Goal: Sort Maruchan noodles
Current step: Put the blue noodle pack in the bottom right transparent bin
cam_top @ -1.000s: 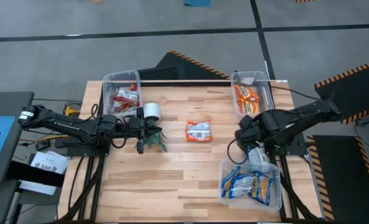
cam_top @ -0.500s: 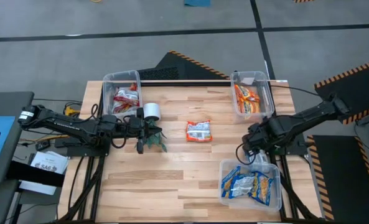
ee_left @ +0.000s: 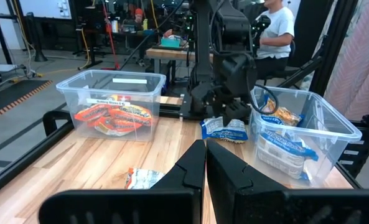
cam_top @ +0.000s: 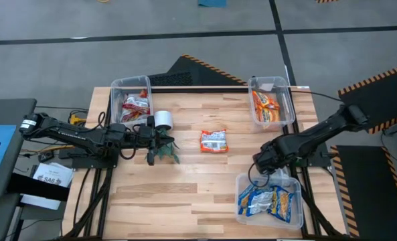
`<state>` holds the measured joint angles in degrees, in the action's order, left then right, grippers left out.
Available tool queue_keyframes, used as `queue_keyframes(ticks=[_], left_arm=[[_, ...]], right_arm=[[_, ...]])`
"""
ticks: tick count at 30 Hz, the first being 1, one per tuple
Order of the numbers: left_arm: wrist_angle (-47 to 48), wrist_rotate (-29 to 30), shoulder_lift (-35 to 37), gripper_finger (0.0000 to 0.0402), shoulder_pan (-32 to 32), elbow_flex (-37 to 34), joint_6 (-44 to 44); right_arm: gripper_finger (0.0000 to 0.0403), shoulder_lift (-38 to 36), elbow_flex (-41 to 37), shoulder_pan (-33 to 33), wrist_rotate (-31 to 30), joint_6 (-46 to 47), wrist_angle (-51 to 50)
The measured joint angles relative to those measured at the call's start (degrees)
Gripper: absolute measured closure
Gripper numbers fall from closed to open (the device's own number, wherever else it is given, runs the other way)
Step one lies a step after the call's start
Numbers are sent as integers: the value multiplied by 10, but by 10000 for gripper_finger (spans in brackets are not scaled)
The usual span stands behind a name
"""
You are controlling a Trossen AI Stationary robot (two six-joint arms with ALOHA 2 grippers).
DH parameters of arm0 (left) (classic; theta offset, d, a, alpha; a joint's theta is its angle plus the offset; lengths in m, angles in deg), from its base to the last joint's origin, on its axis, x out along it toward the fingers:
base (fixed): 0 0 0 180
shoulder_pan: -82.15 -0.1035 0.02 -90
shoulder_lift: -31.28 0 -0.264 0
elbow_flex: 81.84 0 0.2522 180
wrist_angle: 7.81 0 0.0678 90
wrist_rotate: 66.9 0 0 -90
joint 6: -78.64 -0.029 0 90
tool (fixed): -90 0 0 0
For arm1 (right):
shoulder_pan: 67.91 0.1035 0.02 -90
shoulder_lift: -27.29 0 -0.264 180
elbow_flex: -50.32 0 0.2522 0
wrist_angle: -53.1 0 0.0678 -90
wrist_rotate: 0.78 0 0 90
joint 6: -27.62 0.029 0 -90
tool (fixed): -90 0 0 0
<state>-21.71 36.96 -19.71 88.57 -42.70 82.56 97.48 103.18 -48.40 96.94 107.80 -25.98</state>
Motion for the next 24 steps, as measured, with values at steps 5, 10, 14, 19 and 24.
queue_keyframes(ticks=[5, 10, 14, 19, 24], left_arm=[[0, 0, 0, 401, 0, 0, 0], [0, 0, 0, 401, 0, 0, 0], [0, 0, 0, 402, 0, 0, 0], [-1, 0, 0, 401, 0, 0, 0], [-1, 0, 0, 401, 0, 0, -3]], right_arm=[[159, 39, 0, 0, 0, -23, 8], [187, 76, 3, 0, 4, -46, 14], [265, 98, 4, -1, 3, -77, 18], [386, 105, 15, -1, -16, -124, 16], [395, 96, 77, -14, -72, -165, -40]])
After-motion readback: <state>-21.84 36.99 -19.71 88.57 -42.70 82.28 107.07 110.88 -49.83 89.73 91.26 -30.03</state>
